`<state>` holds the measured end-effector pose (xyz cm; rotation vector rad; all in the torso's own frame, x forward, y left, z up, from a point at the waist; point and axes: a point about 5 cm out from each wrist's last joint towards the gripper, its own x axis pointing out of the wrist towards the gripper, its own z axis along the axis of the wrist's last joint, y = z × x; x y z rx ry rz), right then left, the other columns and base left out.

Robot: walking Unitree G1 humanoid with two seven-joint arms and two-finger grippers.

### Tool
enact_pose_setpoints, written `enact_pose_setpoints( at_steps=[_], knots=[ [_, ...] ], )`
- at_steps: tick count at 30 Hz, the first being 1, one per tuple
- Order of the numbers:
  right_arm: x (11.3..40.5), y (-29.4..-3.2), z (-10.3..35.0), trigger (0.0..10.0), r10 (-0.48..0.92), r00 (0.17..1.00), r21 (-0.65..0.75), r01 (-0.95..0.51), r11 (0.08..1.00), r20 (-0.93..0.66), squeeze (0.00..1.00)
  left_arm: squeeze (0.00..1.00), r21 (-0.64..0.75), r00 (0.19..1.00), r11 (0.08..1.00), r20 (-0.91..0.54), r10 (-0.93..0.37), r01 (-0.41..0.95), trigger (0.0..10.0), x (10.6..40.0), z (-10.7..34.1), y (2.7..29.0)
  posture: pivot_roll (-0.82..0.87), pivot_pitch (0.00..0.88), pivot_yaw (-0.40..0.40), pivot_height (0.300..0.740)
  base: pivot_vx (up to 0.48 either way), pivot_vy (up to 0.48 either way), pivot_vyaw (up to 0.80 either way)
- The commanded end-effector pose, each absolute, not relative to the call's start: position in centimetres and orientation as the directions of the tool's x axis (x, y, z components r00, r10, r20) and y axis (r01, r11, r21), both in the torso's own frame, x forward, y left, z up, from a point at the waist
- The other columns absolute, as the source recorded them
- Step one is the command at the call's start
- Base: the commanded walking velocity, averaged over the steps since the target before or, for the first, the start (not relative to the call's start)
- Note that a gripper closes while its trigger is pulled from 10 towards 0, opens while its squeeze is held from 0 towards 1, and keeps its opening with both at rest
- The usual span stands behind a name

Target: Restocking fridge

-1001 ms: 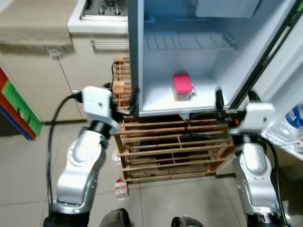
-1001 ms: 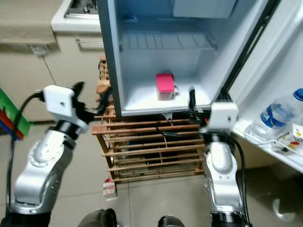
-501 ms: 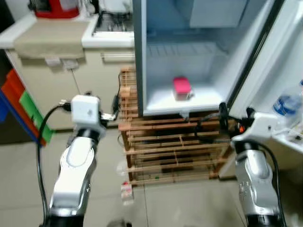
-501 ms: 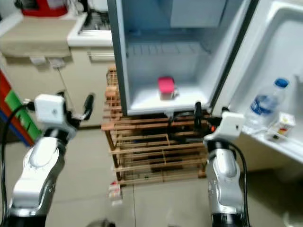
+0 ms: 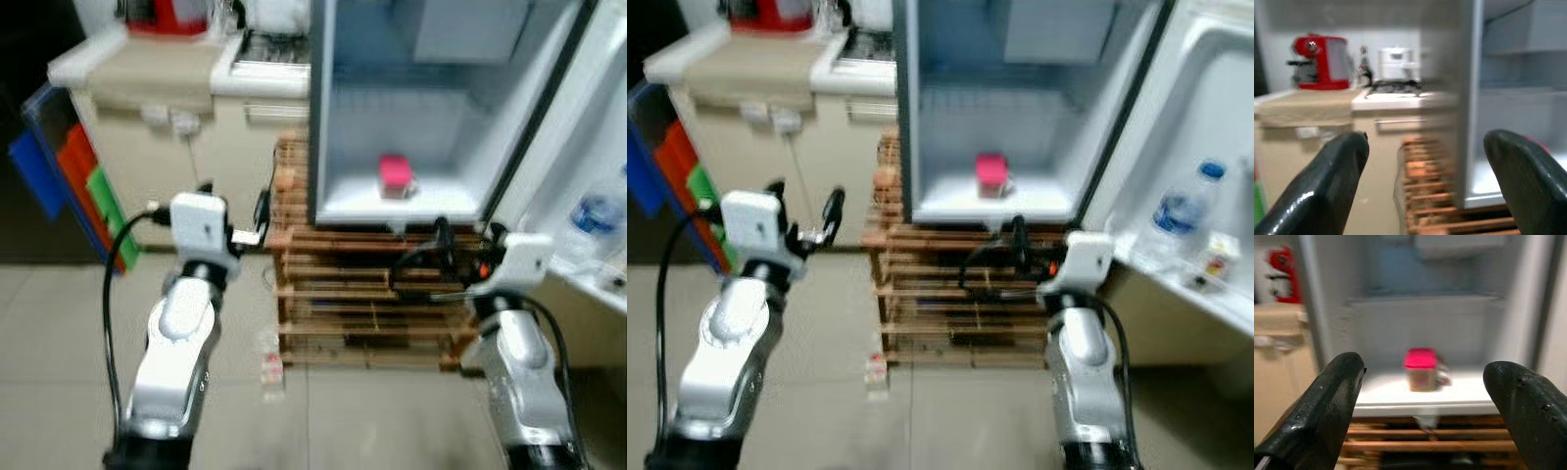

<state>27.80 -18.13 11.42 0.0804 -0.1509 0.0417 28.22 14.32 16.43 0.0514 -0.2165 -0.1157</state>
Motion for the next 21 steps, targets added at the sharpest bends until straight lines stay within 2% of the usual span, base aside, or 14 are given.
enact_pose_setpoints(
  at_steps=[1,4,8,14,21],
  knots=[
    [27.6,-19.0,11.3,10.0,0.025,0.99,0.048,-0.032,0.998,0.138,0.0,0.0,0.049,0.963,0.99,0.227,-0.143,0.136,10.0,28.5,16.7,13.6,-0.07,0.0,0.017,0.74,0.0,0.0,0.0],
    [27.4,-19.1,11.3,10.0,0.027,0.99,0.043,-0.033,0.999,0.138,0.0,0.0,0.083,0.967,0.987,0.205,-0.152,0.137,10.0,28.6,16.3,13.6,-0.08,0.0,0.017,0.74,0.0,0.0,0.0],
    [27.4,-18.7,11.4,10.0,0.05,0.989,0.026,-0.054,0.998,0.142,0.0,0.0,0.034,0.963,0.986,0.211,-0.166,0.163,10.0,28.9,16.3,13.4,-0.09,0.0,0.021,0.74,0.0,-0.457,0.0],
    [28.0,-18.4,11.9,10.0,0.052,0.985,0.024,-0.057,0.998,0.162,0.0,0.0,0.05,0.949,0.976,0.226,-0.218,0.212,10.0,29.5,16.6,12.5,-0.11,0.0,0.052,0.74,0.0,-0.446,0.0],
    [27.9,-18.4,12.0,10.0,0.07,0.983,0.003,-0.072,0.997,0.171,0.0,0.0,0.043,0.946,0.976,0.241,-0.216,0.212,10.0,29.6,16.9,12.4,-0.12,0.0,0.053,0.74,0.0,-0.447,0.0]
  ],
)
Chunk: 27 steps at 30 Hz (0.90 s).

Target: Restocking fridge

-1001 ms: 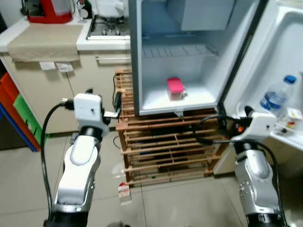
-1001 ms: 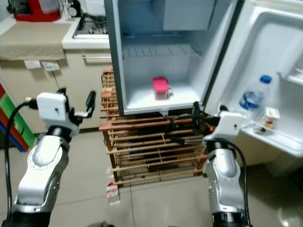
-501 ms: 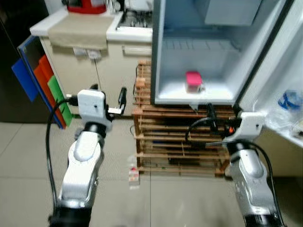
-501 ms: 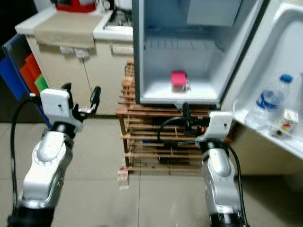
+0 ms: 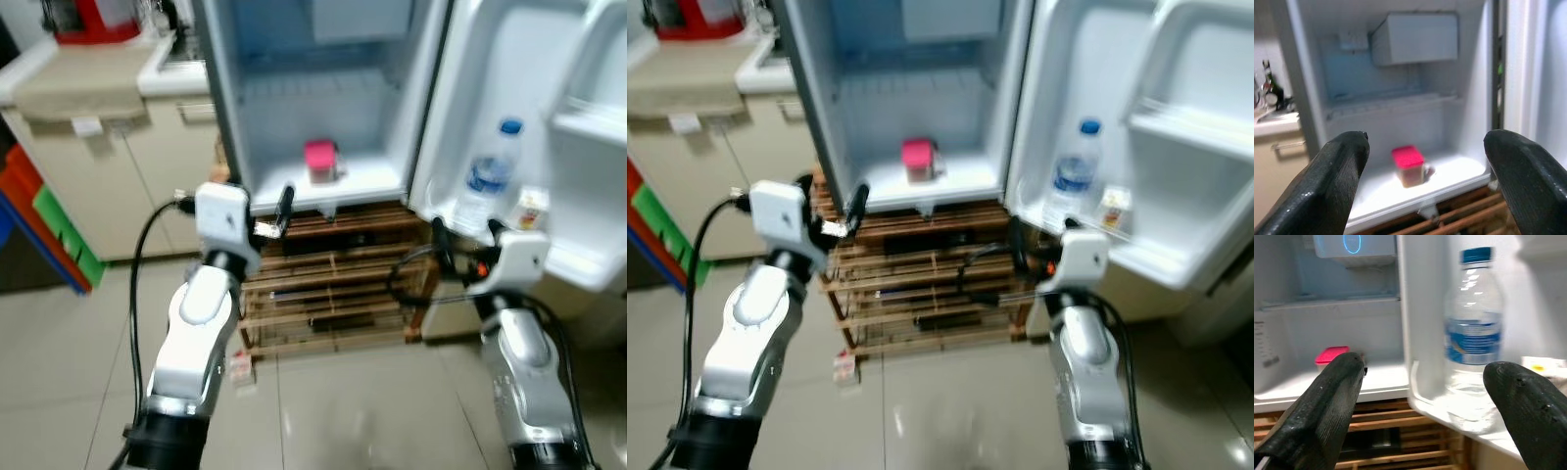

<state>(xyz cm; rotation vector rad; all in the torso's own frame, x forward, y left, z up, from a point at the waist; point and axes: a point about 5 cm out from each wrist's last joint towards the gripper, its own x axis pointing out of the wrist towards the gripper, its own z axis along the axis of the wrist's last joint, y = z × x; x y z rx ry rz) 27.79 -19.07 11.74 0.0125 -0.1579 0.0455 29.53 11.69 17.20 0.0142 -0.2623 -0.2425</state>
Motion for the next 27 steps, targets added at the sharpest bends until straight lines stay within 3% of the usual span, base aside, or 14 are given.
enact_pose_setpoints(
  at_steps=[1,14,15,17,18,19,22,26,27],
  knots=[
    [27.9,-18.4,12.0,10.0,0.074,0.983,0.004,-0.075,0.997,0.17,0.0,0.0,0.035,0.947,0.977,0.242,-0.213,0.211,10.0,29.7,16.8,12.4,-0.12,0.0,0.049,0.74,0.0,-0.45,0.0],
    [25.7,-18.6,9.5,10.0,0.212,0.976,-0.044,-0.209,0.977,0.059,0.0,0.0,-0.012,0.951,0.977,0.231,-0.205,0.213,10.0,29.7,16.2,12.1,-0.13,0.0,0.032,0.74,0.023,-0.408,0.0],
    [24.8,-19.2,7.5,10.0,0.256,0.966,-0.085,-0.258,0.962,-0.036,0.0,0.0,-0.006,0.955,0.981,0.232,-0.186,0.192,10.0,29.9,16.2,12.3,-0.13,0.0,0.029,0.74,0.0,0.0,0.0],
    [24.4,-19.4,6.7,10.0,0.27,0.96,-0.107,-0.277,0.955,-0.075,0.0,0.0,-0.002,0.956,0.982,0.232,-0.181,0.187,10.0,29.9,16.2,12.4,-0.13,0.0,0.029,0.74,0.0,0.0,0.0],
    [23.3,-20.4,4.4,10.0,0.278,0.939,-0.095,-0.301,0.949,-0.201,0.0,0.0,0.004,0.96,0.985,0.223,-0.168,0.171,10.0,30.2,15.9,12.8,-0.13,0.0,0.028,0.74,0.0,0.0,0.0],
    [23.3,-20.4,4.4,10.0,0.278,0.939,-0.095,-0.301,0.949,-0.201,0.0,0.0,0.004,0.96,0.985,0.223,-0.168,0.171,10.0,30.2,15.9,12.8,-0.13,0.0,0.028,0.74,0.0,0.0,0.0],
    [21.6,-22.2,0.9,10.0,0.261,0.875,-0.142,-0.343,0.928,-0.407,0.0,0.0,0.004,0.988,0.995,0.122,-0.097,0.097,10.0,31.3,13.7,14.5,-0.13,0.0,0.027,0.74,0.0,0.0,0.0],
    [21.1,-24.5,-0.3,10.0,0.139,0.873,-0.185,-0.25,0.951,-0.468,0.0,0.0,0.086,0.999,0.996,-0.038,-0.029,0.033,10.0,32.4,10.9,15.9,-0.14,0.0,0.023,0.74,0.0,0.0,0.0],
    [21.0,-25.9,-1.0,10.0,0.069,0.843,-0.225,-0.22,0.949,-0.534,0.0,0.0,0.139,0.989,0.99,-0.146,0.028,-0.007,10.0,33.2,9.7,16.4,-0.14,0.0,0.023,0.74,0.0,0.0,0.0]
  ],
)
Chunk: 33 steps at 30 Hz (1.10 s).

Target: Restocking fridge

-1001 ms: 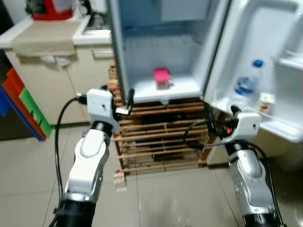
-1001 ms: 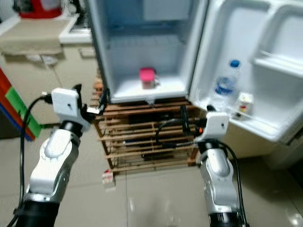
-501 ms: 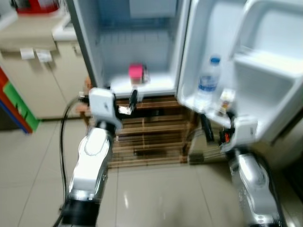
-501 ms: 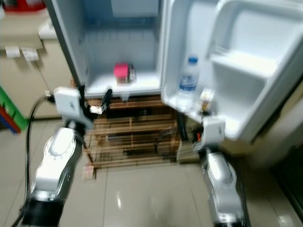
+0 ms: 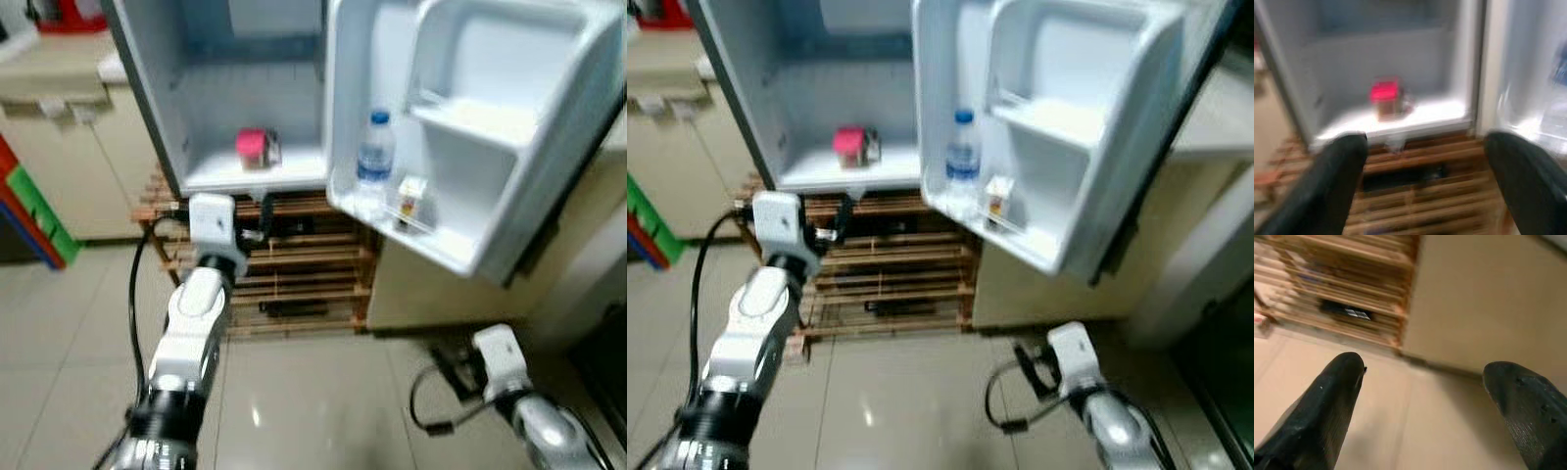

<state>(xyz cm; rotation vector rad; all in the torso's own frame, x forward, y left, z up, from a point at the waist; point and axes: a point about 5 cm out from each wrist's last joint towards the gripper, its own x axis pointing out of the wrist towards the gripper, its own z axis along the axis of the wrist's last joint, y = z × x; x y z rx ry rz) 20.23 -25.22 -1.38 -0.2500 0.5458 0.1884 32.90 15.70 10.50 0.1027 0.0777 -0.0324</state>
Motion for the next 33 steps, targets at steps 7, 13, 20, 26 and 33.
enact_pose_setpoints(
  at_steps=[7,13,20,26,33],
  knots=[
    [23.4,-32.1,1.7,10.0,-0.432,0.811,-0.577,0.147,0.804,-0.394,0.0,0.0,0.248,0.88,0.933,-0.458,-0.126,0.263,10.0,32.6,5.1,14.1,-0.15,0.0,0.032,0.74,0.0,0.0,0.0],
    [27.7,-33.4,7.9,10.0,-0.522,0.849,-0.595,0.376,0.711,-0.087,0.0,0.0,0.261,0.746,0.906,-0.661,-0.084,0.334,10.0,29.2,-0.4,16.4,-0.14,0.0,0.033,0.74,0.0,0.0,0.0],
    [30.7,-33.6,12.2,10.0,-0.57,0.816,-0.576,0.513,0.636,0.097,0.0,0.0,0.24,0.733,0.904,-0.672,-0.108,0.353,10.0,28.9,-0.9,16.4,-0.13,0.0,0.026,0.74,0.0,0.0,0.0],
    [31.8,-34.2,14.1,10.0,-0.596,0.793,-0.545,0.558,0.626,0.127,0.0,0.0,0.226,0.716,0.905,-0.688,-0.114,0.362,10.0,28.3,-1.6,16.4,-0.12,0.0,0.017,0.74,0.0,0.0,0.0],
    [34.1,-32.6,17.0,10.0,-0.519,0.837,-0.42,0.539,0.73,0.173,0.0,0.0,0.231,0.699,0.902,-0.707,-0.103,0.366,10.0,27.5,-2.3,16.8,-0.12,0.0,0.019,0.74,0.0,0.0,0.0]
  ],
)
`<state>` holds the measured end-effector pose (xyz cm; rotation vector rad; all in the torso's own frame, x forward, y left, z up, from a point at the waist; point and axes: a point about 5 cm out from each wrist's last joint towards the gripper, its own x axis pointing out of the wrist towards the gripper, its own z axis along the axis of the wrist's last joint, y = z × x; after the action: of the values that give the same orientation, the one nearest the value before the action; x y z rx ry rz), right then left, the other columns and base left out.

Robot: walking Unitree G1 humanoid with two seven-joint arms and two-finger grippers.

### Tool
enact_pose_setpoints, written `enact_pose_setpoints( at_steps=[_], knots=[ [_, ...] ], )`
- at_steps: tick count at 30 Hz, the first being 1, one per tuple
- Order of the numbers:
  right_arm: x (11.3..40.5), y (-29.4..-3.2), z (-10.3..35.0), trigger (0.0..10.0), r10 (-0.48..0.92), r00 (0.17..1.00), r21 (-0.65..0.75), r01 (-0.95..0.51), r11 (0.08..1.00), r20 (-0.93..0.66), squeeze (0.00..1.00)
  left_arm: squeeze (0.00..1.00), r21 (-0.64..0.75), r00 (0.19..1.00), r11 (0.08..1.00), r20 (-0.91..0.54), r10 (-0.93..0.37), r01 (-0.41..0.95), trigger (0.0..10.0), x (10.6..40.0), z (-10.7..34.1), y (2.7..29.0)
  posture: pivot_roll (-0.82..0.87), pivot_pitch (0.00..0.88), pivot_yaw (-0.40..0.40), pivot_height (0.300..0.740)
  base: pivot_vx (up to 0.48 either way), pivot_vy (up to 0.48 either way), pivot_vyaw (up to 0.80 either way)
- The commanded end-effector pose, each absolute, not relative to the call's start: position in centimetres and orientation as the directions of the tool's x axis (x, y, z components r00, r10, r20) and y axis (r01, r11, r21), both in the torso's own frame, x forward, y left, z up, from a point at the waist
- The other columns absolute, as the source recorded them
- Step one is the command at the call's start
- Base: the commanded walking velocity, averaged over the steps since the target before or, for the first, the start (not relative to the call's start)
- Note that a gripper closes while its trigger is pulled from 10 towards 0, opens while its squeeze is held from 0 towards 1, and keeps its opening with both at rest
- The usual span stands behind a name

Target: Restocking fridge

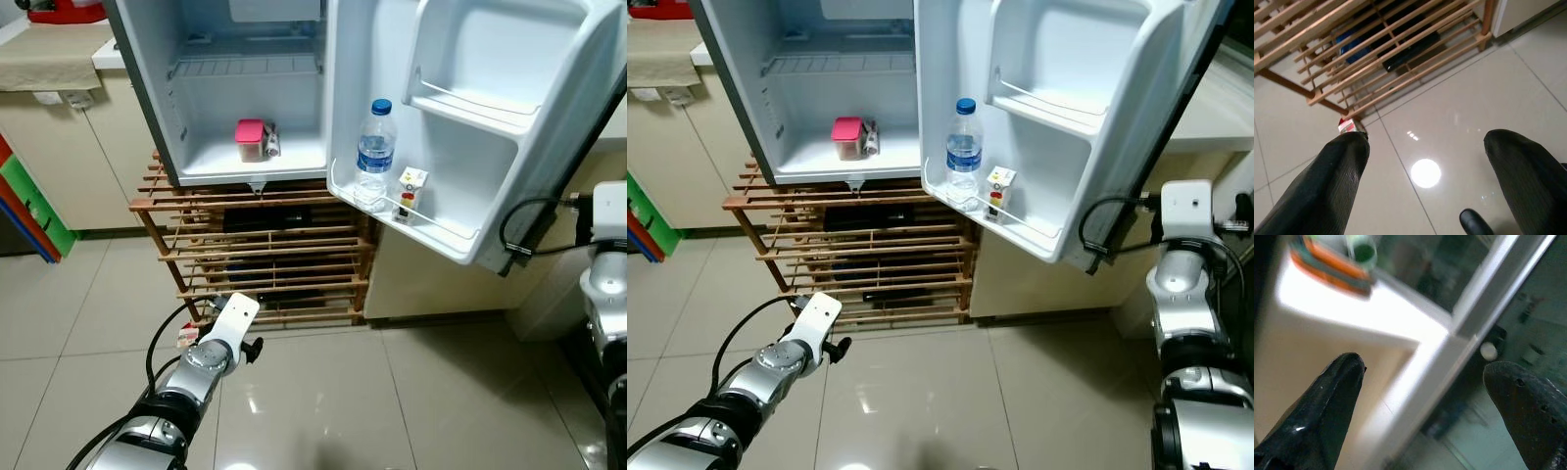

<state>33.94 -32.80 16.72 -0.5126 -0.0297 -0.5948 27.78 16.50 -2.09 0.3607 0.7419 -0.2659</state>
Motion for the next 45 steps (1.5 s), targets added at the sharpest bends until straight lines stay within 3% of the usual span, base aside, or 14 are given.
enact_pose_setpoints(
  at_steps=[1,6,11,16,18,19,21,27,29,33,38,42,44,45],
  knots=[
    [34.3,-32.4,17.1,10.0,-0.51,0.842,-0.412,0.534,0.738,0.177,0.0,0.0,0.23,0.699,0.902,-0.707,-0.102,0.365,10.0,27.5,-2.3,16.9,-0.12,0.0,0.018,0.74,0.0,0.0,0.0],
    [35.0,-30.4,18.3,10.0,-0.413,0.884,-0.305,0.464,0.832,0.219,0.0,0.0,0.247,0.683,0.906,-0.728,-0.061,0.344,10.0,27.0,-2.9,17.6,-0.13,0.0,0.025,0.74,0.0,0.0,0.0],
    [35.9,-25.8,19.0,10.0,-0.192,0.953,-0.173,0.236,0.956,0.236,0.0,0.0,0.245,0.658,0.909,-0.751,-0.043,0.338,10.0,26.5,-3.4,18.1,-0.14,0.0,0.033,0.74,0.0,0.0,0.0],
    [35.7,-22.9,19.0,10.0,-0.05,0.97,-0.136,0.085,0.987,0.239,0.0,0.0,0.21,0.647,0.922,-0.761,-0.054,0.325,10.0,26.4,-3.5,18.1,-0.14,0.0,0.033,0.74,0.0,0.0,0.0],
    [35.1,-19.7,19.1,10.0,0.103,0.967,-0.087,-0.085,0.993,0.232,0.0,0.0,0.176,0.589,0.924,-0.805,-0.063,0.339,10.0,25.5,-4.1,18.6,-0.14,0.0,0.034,0.74,0.0,0.0,0.0],
    [35.1,-19.7,19.1,10.0,0.103,0.967,-0.087,-0.085,0.993,0.232,0.0,0.0,0.176,0.589,0.924,-0.805,-0.063,0.339,10.0,25.5,-4.1,18.6,-0.14,0.0,0.034,0.74,0.0,0.0,0.0],
    [34.2,-16.7,19.4,10.0,0.236,0.948,-0.053,-0.23,0.972,0.213,0.0,0.0,0.169,0.531,0.924,-0.846,-0.042,0.342,10.0,24.1,-5.0,19.5,-0.15,0.0,0.042,0.74,0.0,0.0,0.0],
    [32.0,-13.1,19.9,10.0,0.442,0.876,-0.002,-0.45,0.893,0.193,0.0,0.0,0.18,0.461,0.916,-0.888,-0.006,0.358,10.0,22.0,-6.2,20.7,-0.15,0.0,0.048,0.74,0.0,0.0,0.0],
    [28.8,-10.9,21.3,10.0,0.661,0.715,0.16,-0.697,0.699,0.227,0.0,0.0,0.181,0.385,0.904,-0.923,0.02,0.387,10.0,20.0,-7.2,21.6,-0.16,0.0,0.074,0.74,0.0,0.0,0.0],
    [27.5,-10.6,21.9,10.0,0.715,0.647,0.247,-0.762,0.598,0.266,0.0,0.0,0.163,0.344,0.905,-0.939,0.02,0.393,10.0,19.0,-7.6,21.8,-0.16,0.0,0.079,0.74,0.0,0.0,0.0],
    [27.4,-11.9,22.0,10.0,0.677,0.678,0.33,-0.733,0.595,0.287,0.0,0.0,0.142,0.332,0.903,-0.943,-0.001,0.406,10.0,18.6,-7.9,21.5,-0.15,0.0,0.09,0.74,0.0,0.0,0.0],
    [28.4,-13.4,20.9,10.0,0.61,0.761,0.362,-0.645,0.673,0.221,0.0,0.0,0.13,0.393,0.908,-0.919,-0.041,0.399,10.0,19.8,-7.5,20.5,-0.15,0.0,0.09,0.74,0.0,0.0,0.0],
    [29.8,-15.3,19.1,10.0,0.47,0.876,0.3,-0.479,0.825,0.104,0.0,0.0,0.136,0.452,0.898,-0.889,-0.076,0.418,10.0,20.9,-7.0,19.5,-0.15,0.0,0.087,0.74,0.0,0.0,0.0],
    [29.8,-15.3,19.1,10.0,0.47,0.876,0.3,-0.479,0.825,0.104,0.0,0.0,0.136,0.452,0.898,-0.889,-0.076,0.418,10.0,20.9,-7.0,19.5,-0.15,0.0,0.087,0.74,0.0,0.0,0.0]
  ],
)
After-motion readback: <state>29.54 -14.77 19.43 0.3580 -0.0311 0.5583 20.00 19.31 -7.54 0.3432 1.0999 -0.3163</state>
